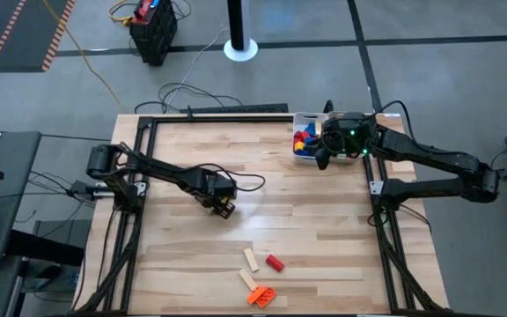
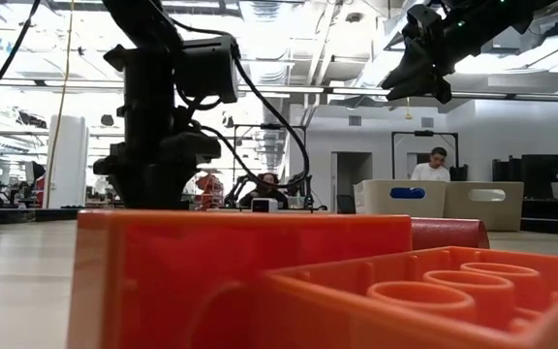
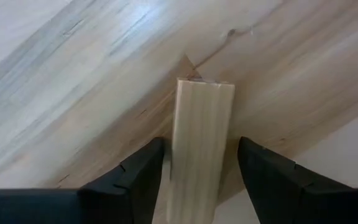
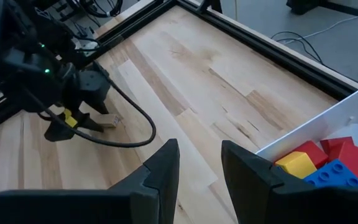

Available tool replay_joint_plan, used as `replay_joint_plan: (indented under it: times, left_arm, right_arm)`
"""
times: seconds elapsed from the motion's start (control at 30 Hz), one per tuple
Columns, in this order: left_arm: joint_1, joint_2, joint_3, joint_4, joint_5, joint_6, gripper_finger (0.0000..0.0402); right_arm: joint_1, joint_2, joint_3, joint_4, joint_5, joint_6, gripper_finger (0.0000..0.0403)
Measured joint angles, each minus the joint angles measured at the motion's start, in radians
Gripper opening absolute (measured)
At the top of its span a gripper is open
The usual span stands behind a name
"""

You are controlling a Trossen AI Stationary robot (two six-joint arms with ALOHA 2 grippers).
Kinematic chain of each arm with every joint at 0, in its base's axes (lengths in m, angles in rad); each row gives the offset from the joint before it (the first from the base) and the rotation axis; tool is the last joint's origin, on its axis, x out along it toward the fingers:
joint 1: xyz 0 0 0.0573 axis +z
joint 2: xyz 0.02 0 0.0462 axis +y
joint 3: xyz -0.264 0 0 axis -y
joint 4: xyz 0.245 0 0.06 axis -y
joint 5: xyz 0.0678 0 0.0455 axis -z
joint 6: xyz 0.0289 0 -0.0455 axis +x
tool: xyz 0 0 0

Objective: Sort blocks by size
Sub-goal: Put the large beige wooden block into the white bin

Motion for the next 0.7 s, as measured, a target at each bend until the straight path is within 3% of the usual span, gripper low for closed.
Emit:
replay_joint_plan:
  times: [0.1, 0.23, 0.5, 0.7]
  left_arm:
    - [0.004, 0.000, -0.003, -0.005, 0.016, 0.034, 0.0179]
    - [0.009, 0.001, -0.002, -0.014, -0.001, 0.079, 0.0103]
    - [0.062, -0.054, 0.073, 0.005, -0.028, 0.258, 0.0101]
    - [0.166, -0.189, 0.092, 0.157, -0.024, 0.524, 0.0101]
  right_arm:
    - [0.000, 0.000, 0.000, 0.000, 0.000, 0.000, 0.0148]
    - [-0.003, 0.000, 0.000, 0.000, 0.000, 0.000, 0.0148]
    - [-0.003, 0.000, 0.000, -0.061, -0.007, -0.008, 0.0148]
    - [0.000, 0.000, -0.003, -0.068, -0.136, 0.013, 0.0170]
